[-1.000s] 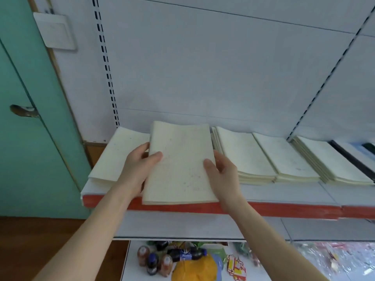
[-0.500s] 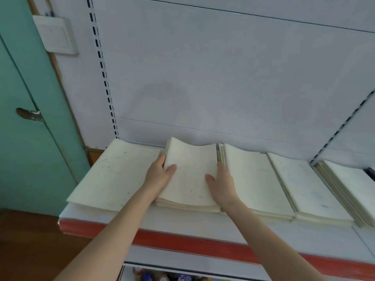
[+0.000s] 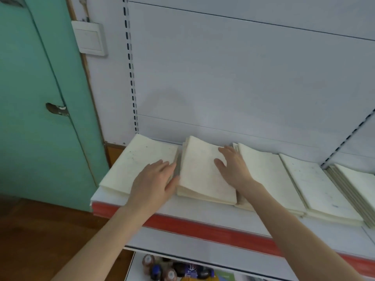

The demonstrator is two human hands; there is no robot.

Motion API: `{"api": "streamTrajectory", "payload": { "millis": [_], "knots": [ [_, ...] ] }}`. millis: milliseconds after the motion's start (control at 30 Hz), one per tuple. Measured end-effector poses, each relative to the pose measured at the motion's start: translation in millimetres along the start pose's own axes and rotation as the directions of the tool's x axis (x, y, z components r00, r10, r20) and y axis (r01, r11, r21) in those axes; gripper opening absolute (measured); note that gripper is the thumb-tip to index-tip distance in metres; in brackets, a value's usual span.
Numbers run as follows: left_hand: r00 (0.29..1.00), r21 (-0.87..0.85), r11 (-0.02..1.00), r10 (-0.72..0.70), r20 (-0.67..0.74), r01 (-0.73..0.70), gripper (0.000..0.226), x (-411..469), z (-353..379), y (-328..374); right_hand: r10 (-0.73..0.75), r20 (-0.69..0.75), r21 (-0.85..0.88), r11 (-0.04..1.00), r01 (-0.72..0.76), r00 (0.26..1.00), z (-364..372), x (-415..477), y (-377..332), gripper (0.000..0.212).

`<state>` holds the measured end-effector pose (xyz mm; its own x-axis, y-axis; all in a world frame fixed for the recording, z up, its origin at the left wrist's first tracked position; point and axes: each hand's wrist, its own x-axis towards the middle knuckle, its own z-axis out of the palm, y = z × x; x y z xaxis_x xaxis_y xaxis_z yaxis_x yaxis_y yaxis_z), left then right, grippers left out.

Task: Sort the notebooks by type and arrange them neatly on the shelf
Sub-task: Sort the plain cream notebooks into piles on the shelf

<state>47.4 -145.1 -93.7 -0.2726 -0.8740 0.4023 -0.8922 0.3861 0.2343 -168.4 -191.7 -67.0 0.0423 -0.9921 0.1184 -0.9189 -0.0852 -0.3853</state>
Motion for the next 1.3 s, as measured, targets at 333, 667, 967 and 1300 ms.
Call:
{"api": "streamTrajectory", "payload": {
  "millis": [333,667,967,1300],
  "knots": [
    [0.994,-0.012,0.994,-0.109,0.006,0.109,0.034,-117,-74,-74,-0.257,0.066,0.077,0.965,0.252,0.964,63,-23,-134,0.048],
    [0.974,-0.068,0.976,-0.21,-0.08,0.205,0.036,-179,-98,-111,-0.3,0.236,-0.181,0.921,0.345,0.924,122,-35,-167,0.039],
    [0.708,-0.883,-0.073,-0.569,0.418,0.463,0.047,-130,-106,-99,-0.295,-0.066,0.306,0.903,0.3,0.953,65,-99,-197,0.035],
    [0.677,-0.858,-0.314,-0.528,0.513,0.406,0.038,-130,-98,-121,-0.634,0.087,0.412,0.725,0.552,0.769,81,-119,-181,0.059]
  ]
}}
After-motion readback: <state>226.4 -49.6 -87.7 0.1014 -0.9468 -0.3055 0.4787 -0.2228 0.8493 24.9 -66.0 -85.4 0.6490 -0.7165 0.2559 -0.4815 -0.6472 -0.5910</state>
